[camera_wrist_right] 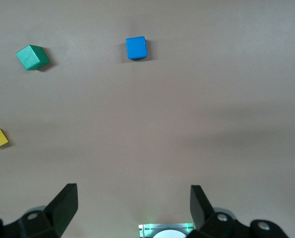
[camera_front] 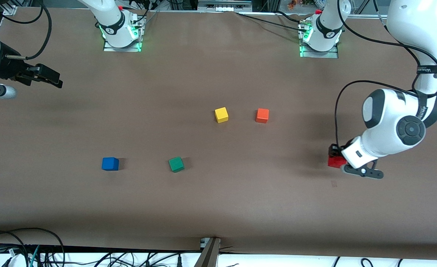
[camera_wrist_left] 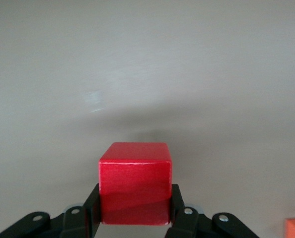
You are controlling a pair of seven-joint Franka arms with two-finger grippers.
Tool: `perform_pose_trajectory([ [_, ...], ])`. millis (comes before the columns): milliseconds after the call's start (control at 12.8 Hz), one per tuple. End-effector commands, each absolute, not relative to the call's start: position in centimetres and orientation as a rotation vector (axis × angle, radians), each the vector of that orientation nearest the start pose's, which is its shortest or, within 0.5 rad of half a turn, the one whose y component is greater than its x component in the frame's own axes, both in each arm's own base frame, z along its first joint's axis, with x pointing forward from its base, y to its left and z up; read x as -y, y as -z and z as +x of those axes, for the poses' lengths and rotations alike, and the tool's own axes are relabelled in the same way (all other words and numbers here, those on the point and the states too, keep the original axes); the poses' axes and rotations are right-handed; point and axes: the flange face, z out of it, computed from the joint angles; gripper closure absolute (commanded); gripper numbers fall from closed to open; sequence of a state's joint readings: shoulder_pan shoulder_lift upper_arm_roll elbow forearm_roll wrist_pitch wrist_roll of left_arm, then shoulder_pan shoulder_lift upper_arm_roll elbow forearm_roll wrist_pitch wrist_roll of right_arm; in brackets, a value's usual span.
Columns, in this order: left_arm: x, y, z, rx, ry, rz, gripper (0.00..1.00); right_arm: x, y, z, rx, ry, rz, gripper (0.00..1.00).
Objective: Pass red block to right arm, stack on blue
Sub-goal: 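Lift the red cube with the left gripper while the right gripper extends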
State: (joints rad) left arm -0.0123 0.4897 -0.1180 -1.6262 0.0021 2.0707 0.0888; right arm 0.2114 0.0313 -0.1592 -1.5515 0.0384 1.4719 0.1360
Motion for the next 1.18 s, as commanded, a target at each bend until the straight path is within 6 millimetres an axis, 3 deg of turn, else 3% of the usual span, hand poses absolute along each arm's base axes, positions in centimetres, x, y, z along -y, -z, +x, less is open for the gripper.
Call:
perform_pose_trajectory([
  [0,11.8,-38.0,66.9,-0.535,-0.039,-3.197,1.00,-3.5,-61.1,55.0,-0.129,-0.187,-3.092,0.00],
  [157,15.5,-40.7,66.7,-0.745,0.021,-3.196,1.00,-4.3,-61.1,55.0,-0.115,-0.176,-3.093,0.00],
  [392,17.9,-41.2,66.5,-1.160,0.101,-3.221,1.00,-4.6,-61.6,55.3,-0.108,-0.131,-3.096,0.00],
  [549,19.5,-40.3,66.4,-1.442,0.178,-3.247,1.00,-4.9,-61.9,55.7,-0.081,-0.077,-3.089,0.00],
  [784,22.2,-38.6,67.1,-1.599,0.441,-3.337,1.00,-5.2,-63.1,55.6,-0.102,-0.077,-2.942,0.00],
  [863,22.8,-37.1,67.4,-1.667,0.498,-3.350,1.00,-5.0,-63.2,55.6,-0.109,-0.083,-2.906,0.00],
  [941,23.9,-36.5,67.4,-1.746,0.614,-3.347,1.00,-4.9,-62.8,55.8,-0.109,-0.093,-2.905,0.00],
  [1098,26.1,-36.0,67.5,-1.893,0.893,-3.269,1.00,-6.1,-60.1,56.5,-0.075,-0.200,-2.912,0.00],
])
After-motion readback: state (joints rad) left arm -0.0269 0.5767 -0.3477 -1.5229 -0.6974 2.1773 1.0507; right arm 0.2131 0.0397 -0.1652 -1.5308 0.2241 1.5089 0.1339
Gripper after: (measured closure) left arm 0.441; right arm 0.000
